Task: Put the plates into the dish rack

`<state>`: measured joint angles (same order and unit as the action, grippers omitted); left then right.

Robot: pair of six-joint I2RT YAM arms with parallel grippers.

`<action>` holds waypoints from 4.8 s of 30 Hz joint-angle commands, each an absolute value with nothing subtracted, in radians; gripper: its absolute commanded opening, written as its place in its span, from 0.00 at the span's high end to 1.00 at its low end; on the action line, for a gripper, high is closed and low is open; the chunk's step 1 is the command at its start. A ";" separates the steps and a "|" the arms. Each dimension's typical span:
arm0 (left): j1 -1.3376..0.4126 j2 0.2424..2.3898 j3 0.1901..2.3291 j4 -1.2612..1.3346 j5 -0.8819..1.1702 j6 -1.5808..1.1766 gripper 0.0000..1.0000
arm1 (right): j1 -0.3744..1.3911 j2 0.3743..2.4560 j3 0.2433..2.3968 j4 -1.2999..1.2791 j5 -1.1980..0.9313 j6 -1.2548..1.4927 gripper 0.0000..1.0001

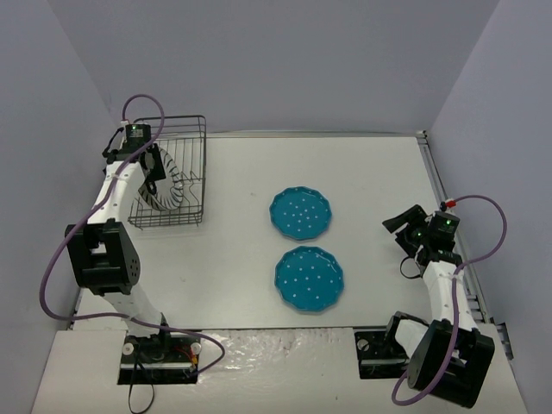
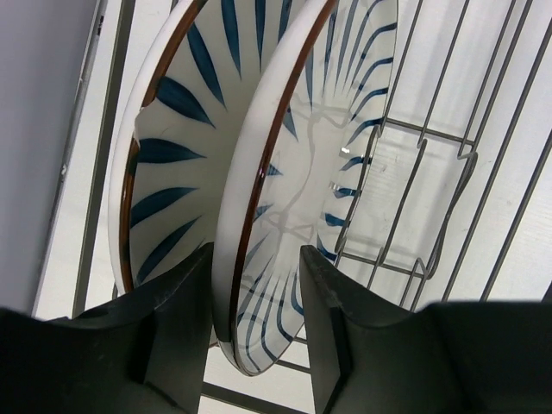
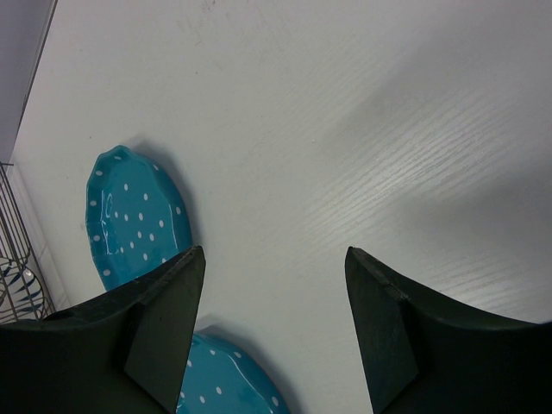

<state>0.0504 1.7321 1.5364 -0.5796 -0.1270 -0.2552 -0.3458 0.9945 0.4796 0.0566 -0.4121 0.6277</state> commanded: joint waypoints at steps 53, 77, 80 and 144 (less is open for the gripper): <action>-0.567 1.476 1.414 -0.455 0.000 -0.533 0.46 | 0.116 1.314 0.671 0.188 -0.167 0.687 0.32; -0.623 1.537 1.417 -0.426 0.000 -0.531 0.46 | 0.320 1.649 0.825 0.269 0.032 0.854 0.47; -0.623 1.532 1.412 -0.428 0.000 -0.529 0.46 | 0.332 1.659 0.817 0.282 0.047 0.873 0.50; -0.586 1.744 1.293 -0.195 0.256 -0.719 0.39 | 0.255 1.440 0.819 0.242 -0.063 0.864 1.00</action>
<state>-0.5999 1.7523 1.2877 -0.3051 0.1916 -0.6654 0.2738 1.5318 0.7765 0.1311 -0.0085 0.8387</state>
